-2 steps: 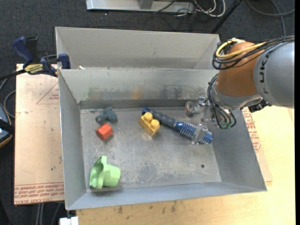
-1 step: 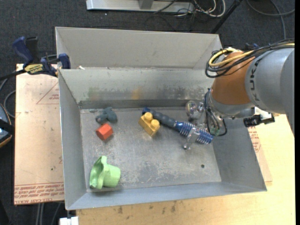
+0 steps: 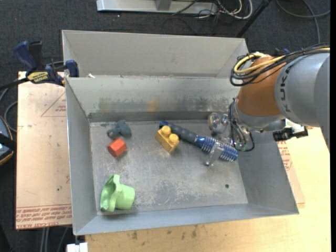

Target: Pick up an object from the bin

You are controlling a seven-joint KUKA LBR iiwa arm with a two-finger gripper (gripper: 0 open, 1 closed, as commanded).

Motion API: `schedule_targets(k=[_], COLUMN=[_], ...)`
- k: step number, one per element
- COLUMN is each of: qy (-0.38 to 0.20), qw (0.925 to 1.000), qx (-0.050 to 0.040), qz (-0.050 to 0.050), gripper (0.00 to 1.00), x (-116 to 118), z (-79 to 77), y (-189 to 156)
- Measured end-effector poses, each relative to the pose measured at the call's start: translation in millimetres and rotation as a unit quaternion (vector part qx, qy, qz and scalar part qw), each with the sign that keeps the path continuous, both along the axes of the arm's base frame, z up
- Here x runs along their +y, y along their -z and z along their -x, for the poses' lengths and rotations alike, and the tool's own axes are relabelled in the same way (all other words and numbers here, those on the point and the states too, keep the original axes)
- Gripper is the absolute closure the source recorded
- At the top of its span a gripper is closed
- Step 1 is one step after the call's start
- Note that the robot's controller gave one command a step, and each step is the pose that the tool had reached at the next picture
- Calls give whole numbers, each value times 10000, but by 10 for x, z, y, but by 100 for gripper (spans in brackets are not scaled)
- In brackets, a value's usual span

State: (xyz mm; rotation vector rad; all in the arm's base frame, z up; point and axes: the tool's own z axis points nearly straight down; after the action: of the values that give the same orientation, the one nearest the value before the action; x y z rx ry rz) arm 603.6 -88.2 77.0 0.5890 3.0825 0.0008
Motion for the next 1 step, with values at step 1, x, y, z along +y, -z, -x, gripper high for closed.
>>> schedule_targets(k=[1], qy=[0], qw=[10000], qx=[-9], qz=[-3], gripper=[100], x=[5], z=[-9], y=[-16])
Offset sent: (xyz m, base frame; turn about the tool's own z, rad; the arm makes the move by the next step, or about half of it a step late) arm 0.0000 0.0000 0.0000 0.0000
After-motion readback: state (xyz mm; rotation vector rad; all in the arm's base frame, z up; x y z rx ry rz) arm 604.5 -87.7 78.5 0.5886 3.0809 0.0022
